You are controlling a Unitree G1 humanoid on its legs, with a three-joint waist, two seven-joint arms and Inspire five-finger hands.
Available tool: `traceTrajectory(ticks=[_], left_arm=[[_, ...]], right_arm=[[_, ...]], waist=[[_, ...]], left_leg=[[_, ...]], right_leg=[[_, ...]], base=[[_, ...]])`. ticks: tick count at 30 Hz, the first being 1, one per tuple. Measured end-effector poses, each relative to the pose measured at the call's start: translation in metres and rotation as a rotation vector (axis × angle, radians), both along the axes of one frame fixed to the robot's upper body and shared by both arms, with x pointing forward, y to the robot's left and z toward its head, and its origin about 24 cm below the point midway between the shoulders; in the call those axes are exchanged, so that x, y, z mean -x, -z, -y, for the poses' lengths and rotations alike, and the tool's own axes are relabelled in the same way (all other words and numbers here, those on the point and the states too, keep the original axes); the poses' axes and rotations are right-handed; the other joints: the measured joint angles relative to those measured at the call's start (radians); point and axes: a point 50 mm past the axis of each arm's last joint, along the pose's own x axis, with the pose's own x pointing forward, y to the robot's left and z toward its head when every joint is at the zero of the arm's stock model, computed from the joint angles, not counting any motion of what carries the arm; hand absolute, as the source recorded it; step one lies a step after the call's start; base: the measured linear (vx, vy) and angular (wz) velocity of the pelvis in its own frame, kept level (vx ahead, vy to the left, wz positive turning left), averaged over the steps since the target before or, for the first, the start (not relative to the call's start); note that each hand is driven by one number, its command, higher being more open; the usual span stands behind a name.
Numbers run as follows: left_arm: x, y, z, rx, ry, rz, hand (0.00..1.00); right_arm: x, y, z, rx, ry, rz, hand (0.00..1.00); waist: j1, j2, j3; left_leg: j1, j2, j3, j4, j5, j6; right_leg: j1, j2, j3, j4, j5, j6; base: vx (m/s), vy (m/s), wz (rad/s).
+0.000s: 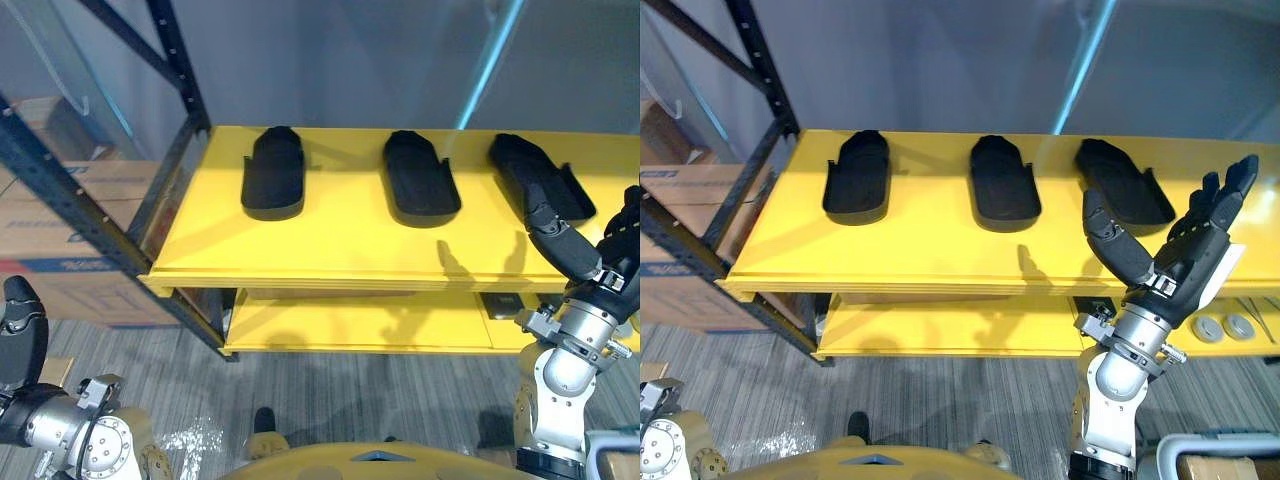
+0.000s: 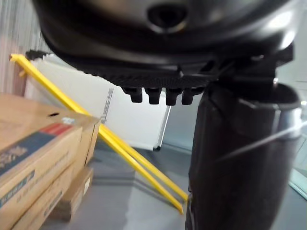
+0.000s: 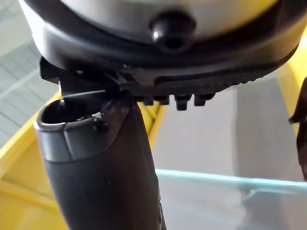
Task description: Walk over and take three plastic housings, then place them on the shelf
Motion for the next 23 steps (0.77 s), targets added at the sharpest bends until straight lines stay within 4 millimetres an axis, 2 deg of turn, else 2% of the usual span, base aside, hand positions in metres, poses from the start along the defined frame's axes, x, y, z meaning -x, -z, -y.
traceTrajectory(ticks=[5,8,10,12,13,16,18,21,23], left_arm=[[-0.012,0.002,0.006,0.015,0.031,0.002,1.00],[-0.012,0.023,0.006,0.061,-0.006,-0.095,1.00],[-0.006,0.043,0.004,0.121,-0.051,-0.182,1.00],[0.009,0.074,0.001,0.212,-0.125,-0.330,1.00],[0.015,0.082,0.000,0.235,-0.148,-0.369,1.00],[0.054,0.124,-0.002,0.369,-0.277,-0.562,1.00],[0.072,0.145,0.002,0.485,-0.318,-0.604,1.00],[0.087,0.168,0.006,0.671,-0.239,-0.566,1.00],[0.092,0.179,0.010,0.744,-0.164,-0.581,1.00]], right_arm=[[0.003,0.005,0.001,0.000,0.002,-0.034,1.00],[0.006,0.021,0.005,-0.022,0.050,-0.117,1.00],[0.008,0.041,0.012,-0.075,0.112,-0.204,1.00],[0.024,0.074,0.028,-0.165,0.229,-0.353,1.00],[0.030,0.084,0.031,-0.194,0.256,-0.394,1.00],[0.067,0.140,0.036,-0.367,0.364,-0.643,1.00],[0.095,0.178,0.035,-0.466,0.431,-0.817,1.00],[0.124,0.212,0.027,-0.546,0.488,-1.011,1.00],[0.133,0.226,0.024,-0.596,0.501,-1.079,1.00]], waist=[[-0.009,0.004,-0.002],[-0.007,0.012,-0.012],[-0.007,0.013,-0.013],[-0.012,0.015,-0.019],[-0.016,0.015,-0.019],[-0.029,0.013,-0.018],[-0.030,0.010,-0.020],[-0.028,0.012,-0.021],[-0.028,0.012,-0.021]], left_leg=[[0.009,0.004,0.031,0.000,-0.005,-0.004],[0.013,0.005,0.058,0.000,-0.010,-0.007],[0.026,0.005,0.078,0.000,-0.016,-0.007],[0.026,0.006,0.095,0.000,-0.022,-0.008],[0.026,0.006,0.099,0.000,-0.023,-0.008],[0.044,0.010,0.131,0.000,-0.034,-0.012],[0.066,0.011,0.143,0.000,-0.043,-0.014],[0.078,0.012,0.145,0.000,-0.051,-0.013],[0.077,0.012,0.144,-0.001,-0.053,-0.012]], right_leg=[[-0.015,0.003,0.030,0.000,0.005,-0.002],[-0.030,0.003,0.057,-0.002,0.012,-0.002],[-0.029,0.004,0.073,-0.007,0.015,-0.001],[-0.035,0.005,0.087,-0.019,0.021,0.000],[-0.037,0.005,0.090,-0.019,0.021,0.000],[-0.040,0.009,0.118,-0.021,0.021,-0.001],[-0.021,0.010,0.124,-0.026,0.021,-0.001],[-0.007,0.010,0.121,-0.033,0.017,-0.005],[-0.008,0.010,0.119,-0.033,0.015,-0.009]], base=[[0.00,-0.004,-0.21],[0.00,0.008,-0.24],[0.00,0.010,-0.26],[0.01,0.009,-0.21],[0.02,0.005,-0.17],[0.03,0.003,-0.27],[0.02,0.001,-0.19],[0.01,0.000,-0.02],[0.00,0.000,0.00]])
